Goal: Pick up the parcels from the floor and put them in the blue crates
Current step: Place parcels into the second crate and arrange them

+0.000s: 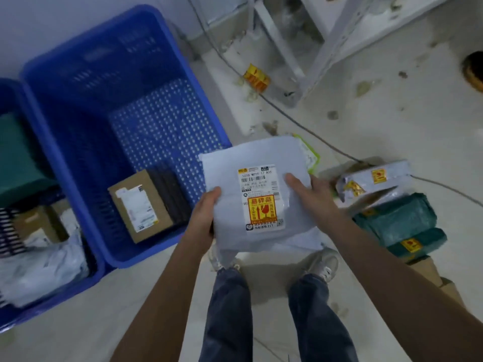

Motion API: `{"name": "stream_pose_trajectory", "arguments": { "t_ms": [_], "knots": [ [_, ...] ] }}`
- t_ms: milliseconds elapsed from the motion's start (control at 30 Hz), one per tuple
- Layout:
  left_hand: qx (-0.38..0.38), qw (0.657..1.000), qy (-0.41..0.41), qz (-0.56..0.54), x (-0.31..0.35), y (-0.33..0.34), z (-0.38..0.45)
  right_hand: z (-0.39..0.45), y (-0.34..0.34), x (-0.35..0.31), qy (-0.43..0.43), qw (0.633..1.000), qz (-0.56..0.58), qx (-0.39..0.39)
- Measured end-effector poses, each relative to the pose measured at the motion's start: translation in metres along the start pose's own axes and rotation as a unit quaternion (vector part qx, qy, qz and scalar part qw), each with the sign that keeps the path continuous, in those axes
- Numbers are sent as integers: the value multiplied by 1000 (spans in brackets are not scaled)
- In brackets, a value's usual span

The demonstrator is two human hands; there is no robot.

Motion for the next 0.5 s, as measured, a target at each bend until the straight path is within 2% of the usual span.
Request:
{"name": "stream_pose_trajectory", "arguments": {
  "t_ms": [233,367,500],
  "knots": [
    [49,996,31,64,27,-120,36,-13,128,-40,-42,994,-98,-18],
    [60,990,57,118,37,-151,75,5,176,-62,-65,985,-158,-15],
    [96,985,40,136,33,-159,117,39,205,-75,-47,978,-205,-5]
  ]
}}
Point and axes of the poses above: each hand's wrist, its own z-axis towards the middle knuckle, its own y-axis out of the palm, x = y × z, the point moved 6 cm from there along z, towards the middle knuckle, and after that the axes turned 15 degrees about y, right-handed, at the moved point
